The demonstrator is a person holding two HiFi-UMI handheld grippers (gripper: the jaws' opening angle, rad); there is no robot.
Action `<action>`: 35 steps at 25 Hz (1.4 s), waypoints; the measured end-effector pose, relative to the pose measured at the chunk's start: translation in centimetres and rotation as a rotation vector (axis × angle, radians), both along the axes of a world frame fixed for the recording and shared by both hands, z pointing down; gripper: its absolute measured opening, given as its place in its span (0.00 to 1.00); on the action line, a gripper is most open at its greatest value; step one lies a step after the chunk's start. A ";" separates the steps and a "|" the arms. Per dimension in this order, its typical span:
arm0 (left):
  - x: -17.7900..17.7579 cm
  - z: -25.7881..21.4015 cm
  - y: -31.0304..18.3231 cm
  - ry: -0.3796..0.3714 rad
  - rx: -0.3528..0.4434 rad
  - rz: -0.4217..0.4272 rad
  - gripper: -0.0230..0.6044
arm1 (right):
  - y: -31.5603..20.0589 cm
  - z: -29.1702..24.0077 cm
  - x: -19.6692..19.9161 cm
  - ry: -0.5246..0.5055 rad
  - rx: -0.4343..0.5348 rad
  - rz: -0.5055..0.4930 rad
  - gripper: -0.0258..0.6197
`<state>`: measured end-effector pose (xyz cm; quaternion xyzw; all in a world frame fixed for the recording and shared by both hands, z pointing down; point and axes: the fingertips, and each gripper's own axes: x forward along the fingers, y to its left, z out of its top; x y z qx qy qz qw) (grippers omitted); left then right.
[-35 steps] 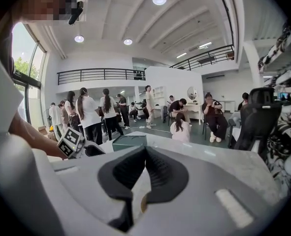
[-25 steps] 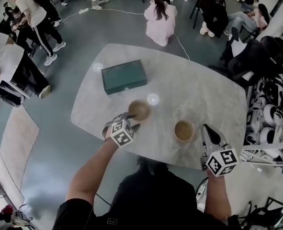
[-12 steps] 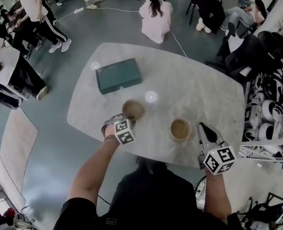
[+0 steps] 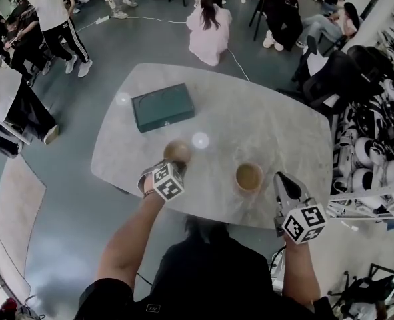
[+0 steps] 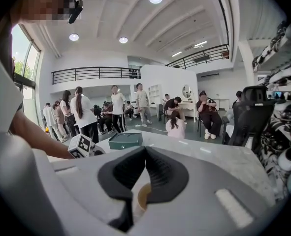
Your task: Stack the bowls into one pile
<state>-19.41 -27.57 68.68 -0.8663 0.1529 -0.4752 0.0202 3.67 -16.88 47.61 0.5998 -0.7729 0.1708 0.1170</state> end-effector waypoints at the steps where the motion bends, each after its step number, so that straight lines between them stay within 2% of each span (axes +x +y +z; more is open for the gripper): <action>1: -0.2 -0.4 0.1 0.024 -0.007 -0.016 0.07 | 0.2 -0.2 -0.3 0.005 0.003 0.004 0.05; 9: -0.5 -2.7 0.7 0.163 -0.030 -0.118 0.07 | 2.0 -1.2 -1.0 0.034 0.017 0.004 0.05; 16: 0.2 -6.0 1.9 0.221 -0.016 -0.154 0.07 | 2.1 -2.0 -0.2 0.017 0.042 -0.008 0.05; 22: 2.7 -8.2 2.5 0.259 -0.011 -0.201 0.07 | 1.4 -2.6 2.3 -0.012 0.075 -0.057 0.05; 28: 7.2 -10.8 3.7 0.283 0.022 -0.273 0.07 | 1.6 -2.1 6.8 -0.051 0.087 -0.110 0.05; 35: 12.3 -13.7 5.9 0.362 0.042 -0.406 0.07 | 2.1 -1.1 11.7 -0.105 0.099 -0.204 0.05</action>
